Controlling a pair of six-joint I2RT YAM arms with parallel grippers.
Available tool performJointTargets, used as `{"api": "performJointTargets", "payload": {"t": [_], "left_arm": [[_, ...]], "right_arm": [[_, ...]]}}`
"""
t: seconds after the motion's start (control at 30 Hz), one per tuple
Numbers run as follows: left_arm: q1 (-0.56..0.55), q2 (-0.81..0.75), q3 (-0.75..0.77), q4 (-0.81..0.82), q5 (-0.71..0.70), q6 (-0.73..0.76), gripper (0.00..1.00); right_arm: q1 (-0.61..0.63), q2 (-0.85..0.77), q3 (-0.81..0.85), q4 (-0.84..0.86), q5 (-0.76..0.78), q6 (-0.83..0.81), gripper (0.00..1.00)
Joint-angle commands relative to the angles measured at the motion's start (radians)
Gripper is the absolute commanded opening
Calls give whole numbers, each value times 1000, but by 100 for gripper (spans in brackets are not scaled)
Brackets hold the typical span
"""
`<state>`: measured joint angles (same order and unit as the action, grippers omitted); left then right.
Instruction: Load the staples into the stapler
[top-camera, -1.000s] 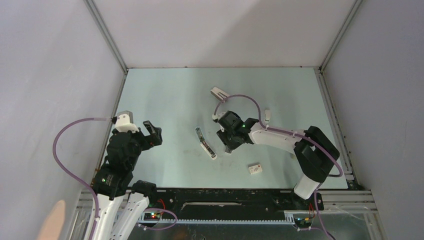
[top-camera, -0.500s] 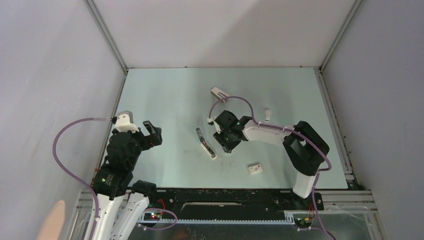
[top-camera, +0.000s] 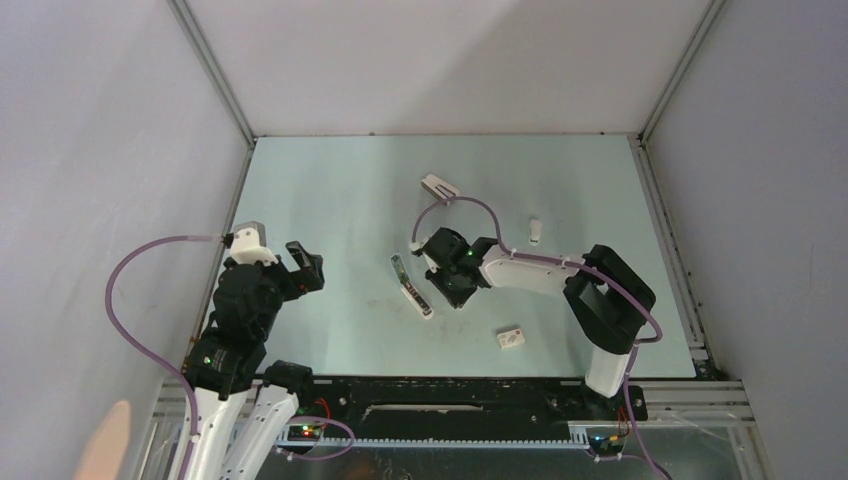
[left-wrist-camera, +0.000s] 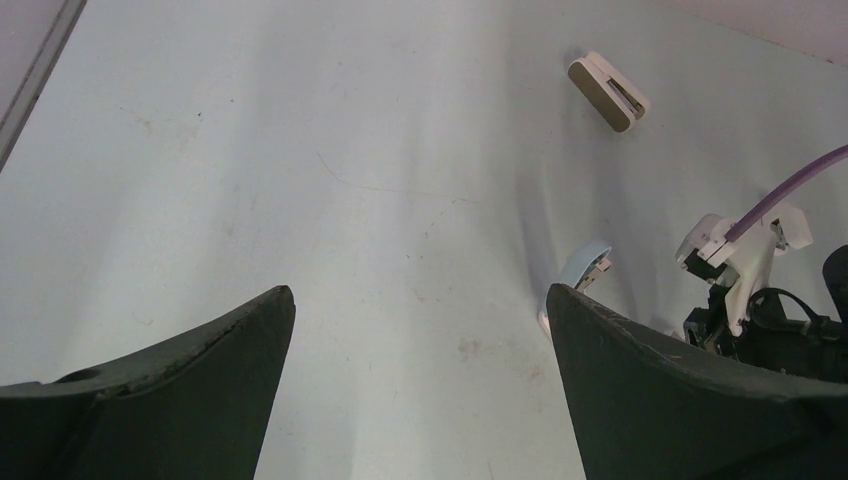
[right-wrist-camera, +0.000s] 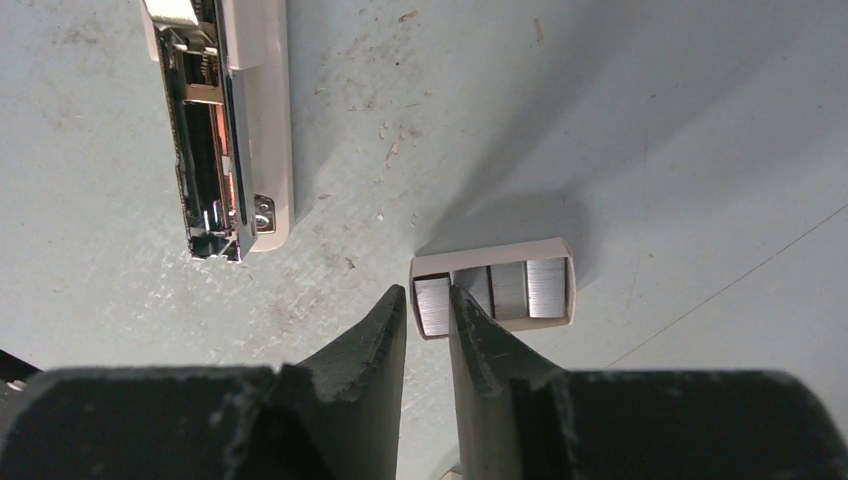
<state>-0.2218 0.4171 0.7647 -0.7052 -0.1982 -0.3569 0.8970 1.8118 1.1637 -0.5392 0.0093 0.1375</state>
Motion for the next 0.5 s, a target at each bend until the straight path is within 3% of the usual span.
{"api": "performJointTargets", "payload": {"t": [0.0,0.47], "left_arm": [[13,8,2,29,4,24,100],[13,8,1,30,13,24,100]], "right_arm": [[28,-28,27,-18,70,37,23],[-14,-78,26,-15,82,52,25]]}}
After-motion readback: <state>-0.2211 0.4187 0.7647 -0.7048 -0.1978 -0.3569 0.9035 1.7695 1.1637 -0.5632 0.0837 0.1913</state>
